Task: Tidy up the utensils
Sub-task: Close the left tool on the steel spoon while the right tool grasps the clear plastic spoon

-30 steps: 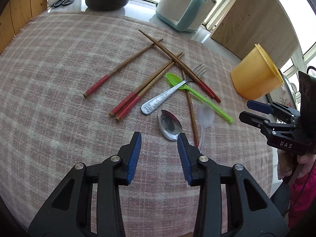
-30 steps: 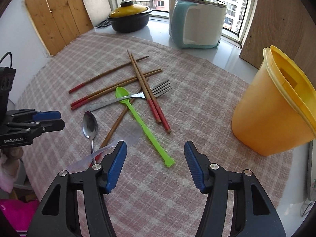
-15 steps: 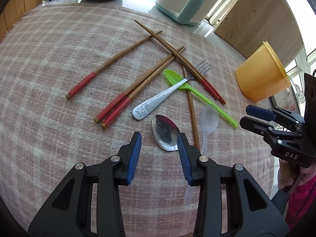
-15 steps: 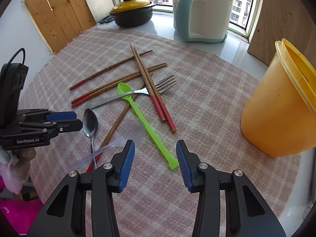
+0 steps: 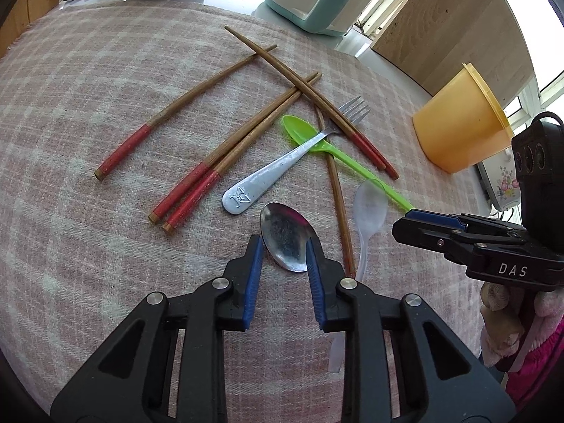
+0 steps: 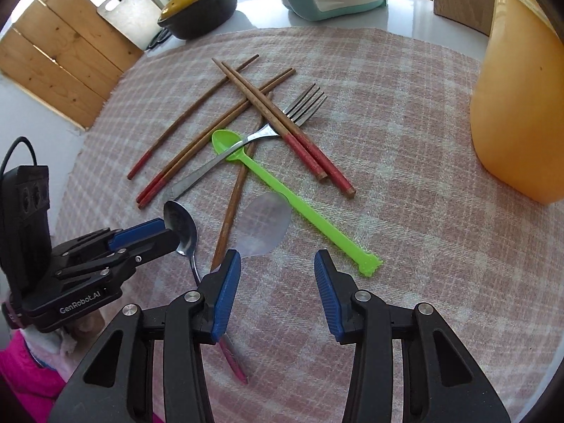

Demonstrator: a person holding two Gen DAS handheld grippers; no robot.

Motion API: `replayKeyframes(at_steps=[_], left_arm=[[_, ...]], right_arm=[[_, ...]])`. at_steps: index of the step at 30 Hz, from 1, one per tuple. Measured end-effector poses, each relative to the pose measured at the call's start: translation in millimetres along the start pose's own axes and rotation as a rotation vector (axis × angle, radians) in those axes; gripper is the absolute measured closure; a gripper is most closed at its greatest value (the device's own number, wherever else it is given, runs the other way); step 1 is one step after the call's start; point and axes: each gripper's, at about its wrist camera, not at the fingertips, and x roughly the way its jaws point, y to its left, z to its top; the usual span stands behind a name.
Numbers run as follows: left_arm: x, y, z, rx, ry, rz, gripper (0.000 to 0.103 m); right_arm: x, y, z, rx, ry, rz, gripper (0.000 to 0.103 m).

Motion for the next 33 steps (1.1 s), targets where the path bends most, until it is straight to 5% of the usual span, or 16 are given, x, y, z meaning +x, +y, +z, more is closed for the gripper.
replayKeyframes(at_steps=[11,18,19,22,29,31,33], left_arm=[[3.3,1.3,1.2,0.003,-0.014,-0.01,0.087],[4.7,1.4,1.9,0.013,-0.021,0.006,0.095],[4.9,1.4,2.4,0.013,-0.022,0.007,0.096],[5.1,0.8,2.3,0.015,-0.028,0.005,0.096],[4.3,1.1,2.8,-0.013,-0.038,-0.024,0.095],[5.8,2.0,5.0,-0.033,-0.029,-0.034,0.073],[5.8,1.1,7.6,-0.048,-0.036,-0.053,0.061]], right_arm=[[9.5,-8.7,7.4,0.144,-0.042,0.048,0.067],[17.6,11.4,9.3,0.094,-0.063,-0.039,0.067],[19.1,14.6,10.0,0.079,-0.063,-0.064,0.068],[23.4,21.1,11.3,0.044,-0.058,-0.123,0.093],[18.3,27.2,11.5,0.02,-0.073,-0.113,0.098],[15.4,29.7,11.3,0.015,-0.08,-0.111,0.099],[12.3,30.2,11.9,0.012,-0.087,-0.108,0.1]])
